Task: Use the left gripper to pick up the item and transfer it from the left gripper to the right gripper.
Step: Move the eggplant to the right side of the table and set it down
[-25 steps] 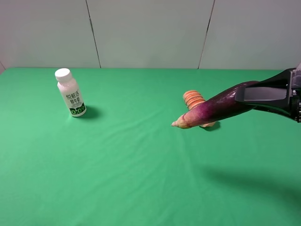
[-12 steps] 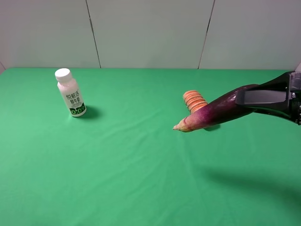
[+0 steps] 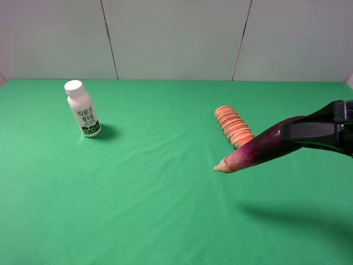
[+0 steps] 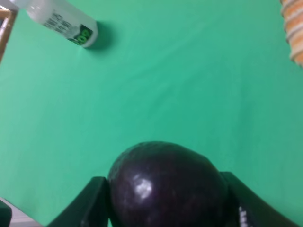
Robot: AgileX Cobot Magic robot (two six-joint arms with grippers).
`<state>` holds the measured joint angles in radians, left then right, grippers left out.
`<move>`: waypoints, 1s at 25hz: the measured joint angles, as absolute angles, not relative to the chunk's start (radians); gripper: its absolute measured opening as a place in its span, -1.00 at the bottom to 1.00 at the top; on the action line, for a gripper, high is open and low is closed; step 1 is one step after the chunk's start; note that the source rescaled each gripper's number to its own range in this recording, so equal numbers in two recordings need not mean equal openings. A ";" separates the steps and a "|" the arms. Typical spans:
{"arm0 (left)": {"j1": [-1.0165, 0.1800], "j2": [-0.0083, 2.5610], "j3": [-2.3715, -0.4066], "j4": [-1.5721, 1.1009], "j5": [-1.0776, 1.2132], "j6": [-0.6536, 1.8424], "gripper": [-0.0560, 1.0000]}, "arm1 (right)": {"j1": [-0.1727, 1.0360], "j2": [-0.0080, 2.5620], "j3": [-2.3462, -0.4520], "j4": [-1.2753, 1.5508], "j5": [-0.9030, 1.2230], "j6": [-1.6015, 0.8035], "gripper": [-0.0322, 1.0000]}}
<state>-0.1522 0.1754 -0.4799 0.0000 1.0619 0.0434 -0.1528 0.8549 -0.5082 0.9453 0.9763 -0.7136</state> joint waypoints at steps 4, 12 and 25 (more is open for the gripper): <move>-0.082 0.071 -0.480 0.000 1.061 0.043 1.00 | -0.153 0.855 -0.508 0.900 0.976 -0.661 -0.92; 0.006 -0.007 -0.480 0.000 1.062 0.043 1.00 | -0.153 0.855 -0.508 0.856 0.980 -0.533 -0.92; 0.008 -0.007 -0.480 0.000 1.062 0.043 1.00 | -0.153 0.856 -0.560 0.737 1.019 -0.375 -0.92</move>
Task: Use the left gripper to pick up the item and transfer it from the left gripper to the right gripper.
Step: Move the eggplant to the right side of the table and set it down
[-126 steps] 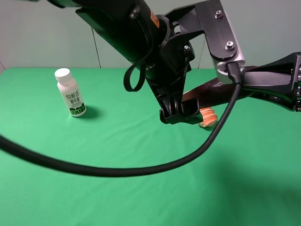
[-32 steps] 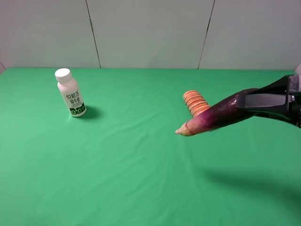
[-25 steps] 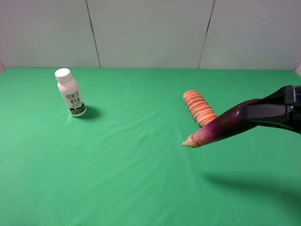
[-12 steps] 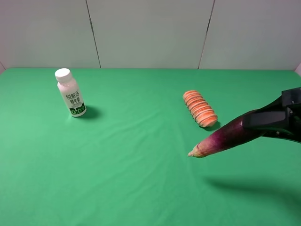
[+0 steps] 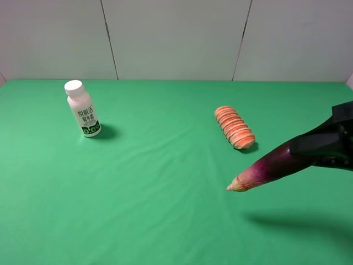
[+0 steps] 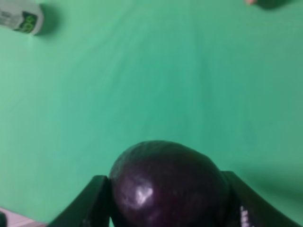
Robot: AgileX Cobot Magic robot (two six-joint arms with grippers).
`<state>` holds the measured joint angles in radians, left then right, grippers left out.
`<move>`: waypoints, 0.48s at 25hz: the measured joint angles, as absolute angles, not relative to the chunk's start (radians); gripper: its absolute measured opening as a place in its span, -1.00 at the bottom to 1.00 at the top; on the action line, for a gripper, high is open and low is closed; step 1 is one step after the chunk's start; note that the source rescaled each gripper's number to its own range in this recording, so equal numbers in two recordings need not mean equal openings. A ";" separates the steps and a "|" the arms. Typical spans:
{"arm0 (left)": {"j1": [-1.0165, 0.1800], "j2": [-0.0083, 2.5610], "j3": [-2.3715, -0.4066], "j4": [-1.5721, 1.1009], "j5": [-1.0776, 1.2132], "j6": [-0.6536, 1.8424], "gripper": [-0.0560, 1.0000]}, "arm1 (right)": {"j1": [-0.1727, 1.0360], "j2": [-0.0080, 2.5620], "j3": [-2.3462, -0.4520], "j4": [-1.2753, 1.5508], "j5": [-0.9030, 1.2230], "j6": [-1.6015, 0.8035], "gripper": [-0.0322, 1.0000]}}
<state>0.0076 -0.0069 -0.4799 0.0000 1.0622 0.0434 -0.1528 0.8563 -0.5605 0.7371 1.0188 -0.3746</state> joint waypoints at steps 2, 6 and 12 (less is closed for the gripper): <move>0.008 -0.007 -0.480 0.000 1.062 0.043 1.00 | -0.153 0.868 -0.601 0.686 1.041 -0.337 -0.92; 0.008 -0.007 -0.480 0.000 1.062 0.043 1.00 | -0.153 0.921 -0.671 0.610 1.095 -0.303 -0.92; 0.008 -0.007 -0.480 0.000 1.062 0.043 1.00 | -0.153 1.030 -0.727 0.592 1.114 -0.310 -0.92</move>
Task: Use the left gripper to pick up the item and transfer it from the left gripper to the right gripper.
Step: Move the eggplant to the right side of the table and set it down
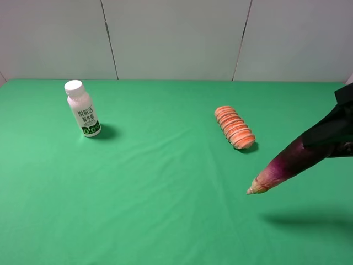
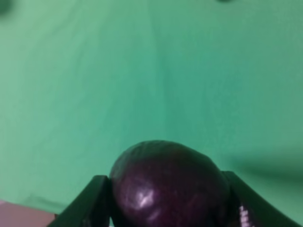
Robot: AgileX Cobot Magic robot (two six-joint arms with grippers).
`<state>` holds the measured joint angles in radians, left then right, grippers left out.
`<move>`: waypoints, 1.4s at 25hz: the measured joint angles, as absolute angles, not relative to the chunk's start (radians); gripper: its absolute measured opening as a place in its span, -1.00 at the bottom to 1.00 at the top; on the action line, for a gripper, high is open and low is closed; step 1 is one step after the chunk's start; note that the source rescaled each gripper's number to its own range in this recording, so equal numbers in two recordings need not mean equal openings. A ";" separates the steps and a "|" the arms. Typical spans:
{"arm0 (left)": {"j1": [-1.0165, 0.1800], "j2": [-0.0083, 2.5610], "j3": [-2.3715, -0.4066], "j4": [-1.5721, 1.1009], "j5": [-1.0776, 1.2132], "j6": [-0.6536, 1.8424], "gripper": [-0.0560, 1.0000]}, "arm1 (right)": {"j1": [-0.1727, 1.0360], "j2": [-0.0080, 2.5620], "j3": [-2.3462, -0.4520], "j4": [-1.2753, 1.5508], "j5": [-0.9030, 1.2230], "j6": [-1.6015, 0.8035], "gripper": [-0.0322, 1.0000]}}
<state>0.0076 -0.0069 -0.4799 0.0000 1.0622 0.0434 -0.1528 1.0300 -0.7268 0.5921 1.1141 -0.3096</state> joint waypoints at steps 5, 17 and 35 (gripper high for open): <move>0.008 -0.007 -0.480 0.000 1.062 0.043 1.00 | -0.153 1.121 -0.785 0.592 1.134 -0.337 -0.92; 0.008 -0.007 -0.480 0.000 1.062 0.043 1.00 | -0.153 1.415 -1.021 0.511 1.209 -0.338 -0.92; 0.008 -0.007 -0.480 0.005 1.062 0.043 1.00 | -0.153 1.760 -1.080 0.414 1.056 -0.294 -0.92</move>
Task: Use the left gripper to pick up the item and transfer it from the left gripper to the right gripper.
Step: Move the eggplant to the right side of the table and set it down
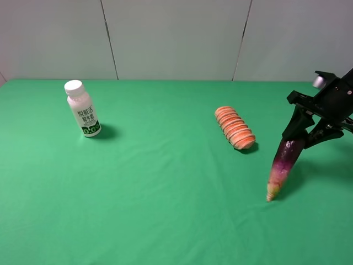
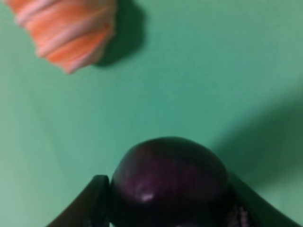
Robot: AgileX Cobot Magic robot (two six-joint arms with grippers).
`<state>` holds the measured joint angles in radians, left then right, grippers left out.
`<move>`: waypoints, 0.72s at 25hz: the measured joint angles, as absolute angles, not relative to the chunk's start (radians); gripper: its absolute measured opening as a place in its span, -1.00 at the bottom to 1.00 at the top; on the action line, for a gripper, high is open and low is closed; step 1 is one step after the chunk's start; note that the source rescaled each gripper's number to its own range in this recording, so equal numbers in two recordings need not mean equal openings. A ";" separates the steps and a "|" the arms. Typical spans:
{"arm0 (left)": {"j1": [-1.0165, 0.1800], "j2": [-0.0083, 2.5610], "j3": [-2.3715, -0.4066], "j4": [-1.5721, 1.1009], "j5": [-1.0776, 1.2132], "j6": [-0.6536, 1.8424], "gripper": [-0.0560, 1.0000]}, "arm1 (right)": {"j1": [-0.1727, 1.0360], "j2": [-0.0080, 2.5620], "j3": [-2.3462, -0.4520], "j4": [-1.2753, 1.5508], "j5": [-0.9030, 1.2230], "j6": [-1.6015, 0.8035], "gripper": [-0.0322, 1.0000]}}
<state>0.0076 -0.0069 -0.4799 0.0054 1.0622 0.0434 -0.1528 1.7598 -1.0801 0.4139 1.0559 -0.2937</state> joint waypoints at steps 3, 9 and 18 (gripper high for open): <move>0.008 -0.007 -0.480 0.005 1.062 0.043 1.00 | -0.153 1.788 -1.080 0.401 1.027 -0.294 -0.93; 0.008 -0.007 -0.480 0.000 1.062 0.043 1.00 | -0.153 1.795 -1.079 0.376 0.948 -0.294 -0.94; 0.008 -0.007 -0.480 0.005 1.062 0.043 1.00 | -0.143 1.827 -1.078 0.368 0.884 -0.294 -0.94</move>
<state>0.0076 -0.0069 -0.4799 0.0054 1.0622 0.0434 -0.1432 1.8275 -1.0780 0.3683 0.8845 -0.2937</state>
